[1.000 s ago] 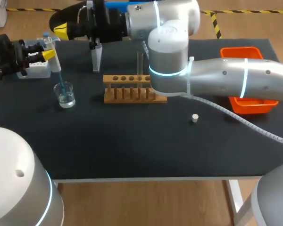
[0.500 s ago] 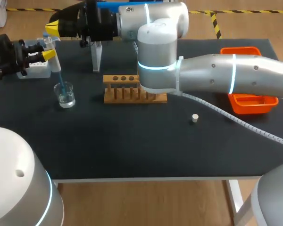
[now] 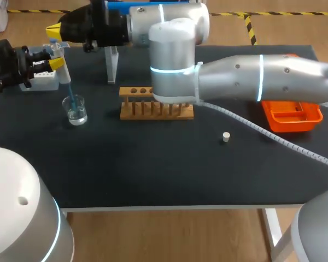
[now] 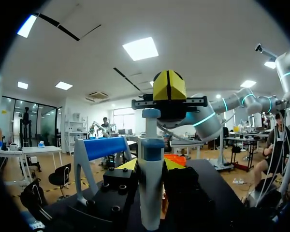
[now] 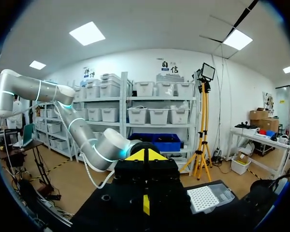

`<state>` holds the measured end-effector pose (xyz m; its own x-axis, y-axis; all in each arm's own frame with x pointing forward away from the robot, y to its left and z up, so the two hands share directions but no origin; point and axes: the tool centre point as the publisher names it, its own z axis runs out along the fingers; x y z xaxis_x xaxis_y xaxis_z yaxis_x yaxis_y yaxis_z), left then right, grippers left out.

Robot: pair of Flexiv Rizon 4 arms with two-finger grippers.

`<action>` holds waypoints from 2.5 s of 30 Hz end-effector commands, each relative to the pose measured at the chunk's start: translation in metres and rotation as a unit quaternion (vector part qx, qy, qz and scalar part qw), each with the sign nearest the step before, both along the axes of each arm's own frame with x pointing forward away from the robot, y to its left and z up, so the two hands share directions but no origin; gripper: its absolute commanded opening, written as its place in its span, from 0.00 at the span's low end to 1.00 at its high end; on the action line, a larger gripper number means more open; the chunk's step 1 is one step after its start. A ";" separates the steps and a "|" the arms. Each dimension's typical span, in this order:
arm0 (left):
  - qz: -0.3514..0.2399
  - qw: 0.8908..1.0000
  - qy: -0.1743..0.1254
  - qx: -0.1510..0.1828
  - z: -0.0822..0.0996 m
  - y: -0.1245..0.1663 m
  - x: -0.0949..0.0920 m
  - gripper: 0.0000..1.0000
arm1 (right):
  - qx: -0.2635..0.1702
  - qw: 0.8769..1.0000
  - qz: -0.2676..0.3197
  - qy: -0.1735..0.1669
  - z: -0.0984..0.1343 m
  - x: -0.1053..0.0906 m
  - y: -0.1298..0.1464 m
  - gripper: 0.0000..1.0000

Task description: Invert the test tube, pick up the pipette, mount the tip to pipette, aspirate from beaker and dispense into the tube, eject the tip, return the pipette, and cap with the stopper.

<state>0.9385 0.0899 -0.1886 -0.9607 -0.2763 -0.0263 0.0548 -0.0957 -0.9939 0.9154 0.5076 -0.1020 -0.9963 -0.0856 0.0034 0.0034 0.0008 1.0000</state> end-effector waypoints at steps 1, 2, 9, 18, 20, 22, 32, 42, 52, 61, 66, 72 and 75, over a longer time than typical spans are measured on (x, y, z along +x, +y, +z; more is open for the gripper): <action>-0.001 1.000 -0.001 0.000 0.000 0.000 0.000 0.00 | 0.000 1.000 0.001 0.001 -0.003 0.005 0.006 0.00; -0.001 1.000 -0.001 0.000 0.000 0.000 0.000 0.00 | -0.001 1.000 0.001 0.002 -0.003 0.006 0.006 0.00; -0.001 1.000 -0.001 0.000 0.000 0.000 0.000 0.00 | -0.006 1.000 -0.005 0.009 -0.008 0.011 0.011 0.00; -0.001 1.000 -0.001 0.000 0.000 0.000 0.000 0.00 | -0.013 1.000 -0.012 0.012 -0.014 0.014 0.013 0.00; -0.001 1.000 -0.001 0.000 0.000 0.000 0.000 0.00 | -0.014 1.000 -0.013 0.014 -0.016 0.015 0.013 0.00; -0.001 1.000 -0.001 0.000 0.000 0.000 0.000 0.00 | -0.014 1.000 -0.015 0.015 -0.016 0.016 0.013 0.00; -0.001 1.000 -0.001 0.000 0.000 0.000 0.000 0.00 | -0.016 1.000 -0.018 0.018 -0.020 0.017 0.013 0.00; -0.001 1.000 -0.001 0.000 0.000 0.000 0.000 0.00 | -0.024 0.999 -0.021 0.018 -0.026 0.017 0.014 0.00; -0.001 1.000 -0.001 0.000 0.000 0.000 0.000 0.00 | -0.027 0.999 -0.025 0.014 -0.031 0.015 0.012 0.00; -0.001 1.000 -0.001 0.000 0.000 0.000 0.000 0.00 | -0.029 0.999 -0.026 0.013 -0.037 0.013 0.011 0.00; -0.001 1.000 -0.001 0.000 0.000 0.000 0.000 0.00 | -0.030 0.999 -0.026 0.015 -0.040 0.012 0.011 0.00; -0.001 1.000 -0.001 0.000 0.000 0.000 0.000 0.00 | -0.034 0.999 -0.025 0.018 -0.046 0.010 0.011 0.00; -0.001 1.000 -0.001 0.000 0.000 0.000 0.000 0.00 | -0.036 0.999 -0.025 0.019 -0.049 0.010 0.010 0.00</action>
